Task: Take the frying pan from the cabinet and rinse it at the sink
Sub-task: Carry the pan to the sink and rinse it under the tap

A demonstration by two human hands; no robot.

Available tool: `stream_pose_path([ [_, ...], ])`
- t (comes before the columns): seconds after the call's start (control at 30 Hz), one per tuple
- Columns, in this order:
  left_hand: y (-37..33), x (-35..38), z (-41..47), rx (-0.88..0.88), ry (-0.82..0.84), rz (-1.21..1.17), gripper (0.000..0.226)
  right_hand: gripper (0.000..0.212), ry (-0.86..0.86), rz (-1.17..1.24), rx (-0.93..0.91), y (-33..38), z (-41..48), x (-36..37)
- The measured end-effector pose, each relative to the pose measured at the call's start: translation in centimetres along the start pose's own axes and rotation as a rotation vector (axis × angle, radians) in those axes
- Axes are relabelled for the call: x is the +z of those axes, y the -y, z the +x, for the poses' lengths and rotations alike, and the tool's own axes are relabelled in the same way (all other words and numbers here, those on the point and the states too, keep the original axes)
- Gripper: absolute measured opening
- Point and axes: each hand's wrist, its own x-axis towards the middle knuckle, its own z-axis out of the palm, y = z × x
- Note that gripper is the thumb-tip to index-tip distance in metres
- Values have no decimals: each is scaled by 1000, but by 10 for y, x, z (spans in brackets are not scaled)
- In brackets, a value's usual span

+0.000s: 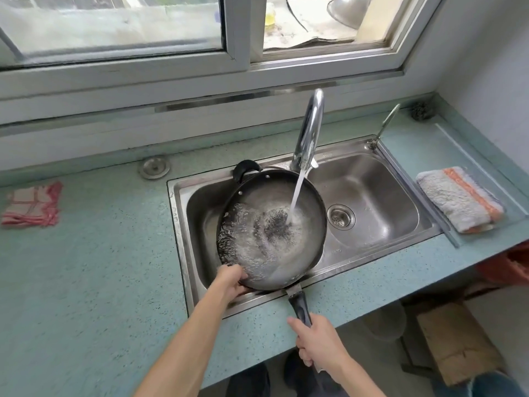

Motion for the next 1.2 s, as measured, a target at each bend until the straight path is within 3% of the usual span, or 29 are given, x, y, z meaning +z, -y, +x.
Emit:
stream_pose_path([
  [0.27,3,6,12,66,-129,202,27,37,-35,-44,-44,-1,1,6],
  [0.37,2,2,10,179,-291,491,44,38,-20,-28,-34,-1,1,3],
  [0.43,-3,-2,4,232,-319,545,44,39,5,2,-18,-1,3,-1],
  [0.57,-6,-16,4,271,-284,560,41,40,58,47,25,1,5,-13],
  [0.77,-10,-28,21,250,-149,434,57,35,135,65,64,6,6,-32],
  [0.9,-18,-20,-19,241,-105,308,44,43,184,76,86,10,2,-43],
  [0.97,-17,-20,-31,242,-84,265,54,43,211,86,110,14,-3,-49],
  [1.07,-13,-22,-40,240,-57,196,45,41,252,76,130,20,-13,-57],
  [1.2,-7,-27,-42,230,-27,171,67,39,287,95,159,29,-26,-65],
])
